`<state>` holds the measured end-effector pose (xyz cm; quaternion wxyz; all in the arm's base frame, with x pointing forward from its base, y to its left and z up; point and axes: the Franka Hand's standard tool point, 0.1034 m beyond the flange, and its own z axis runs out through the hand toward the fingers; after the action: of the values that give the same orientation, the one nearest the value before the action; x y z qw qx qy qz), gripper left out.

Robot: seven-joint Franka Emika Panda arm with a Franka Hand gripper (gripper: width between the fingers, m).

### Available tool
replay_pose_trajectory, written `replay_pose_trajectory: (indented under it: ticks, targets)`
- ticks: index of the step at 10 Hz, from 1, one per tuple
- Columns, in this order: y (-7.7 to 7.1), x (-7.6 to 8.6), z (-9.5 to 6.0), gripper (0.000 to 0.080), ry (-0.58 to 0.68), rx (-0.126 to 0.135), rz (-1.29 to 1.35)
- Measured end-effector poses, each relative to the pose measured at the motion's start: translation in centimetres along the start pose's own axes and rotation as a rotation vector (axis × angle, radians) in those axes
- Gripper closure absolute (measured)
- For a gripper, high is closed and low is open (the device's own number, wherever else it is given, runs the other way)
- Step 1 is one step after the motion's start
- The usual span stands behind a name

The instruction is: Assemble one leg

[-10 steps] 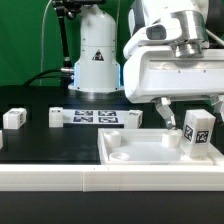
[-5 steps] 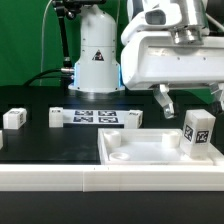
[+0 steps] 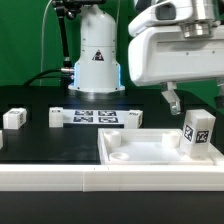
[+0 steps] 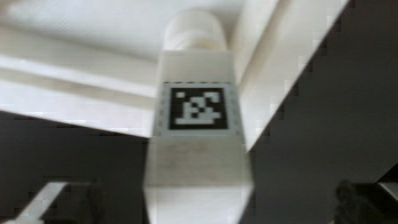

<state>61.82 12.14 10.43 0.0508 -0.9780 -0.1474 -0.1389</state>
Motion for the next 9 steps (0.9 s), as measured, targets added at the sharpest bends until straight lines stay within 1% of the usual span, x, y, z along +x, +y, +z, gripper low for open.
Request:
replay_pose_trajectory:
  ticks: [1, 2, 3, 4, 5, 6, 9]
  targets:
    - [0.12, 0.27, 0.29, 0.015, -0.048, 0.014, 0.01]
    - [-0.35, -0.16, 0.5, 0.015, -0.185, 0.052, 0.037]
    - [-0.37, 0.13, 0.56, 0.015, -0.243, 0.071, 0.038]
    - [-0.26, -0.14, 0.59, 0.015, -0.318, 0.091, 0.041]
    - [0.05, -0.04, 0.7, 0.015, -0.362, 0.098, 0.039]
    - [0.17, 0.18, 0.82, 0.015, -0.369, 0.099, 0.037]
    - [0.17, 0.14, 0.91, 0.015, -0.368, 0.099, 0.038]
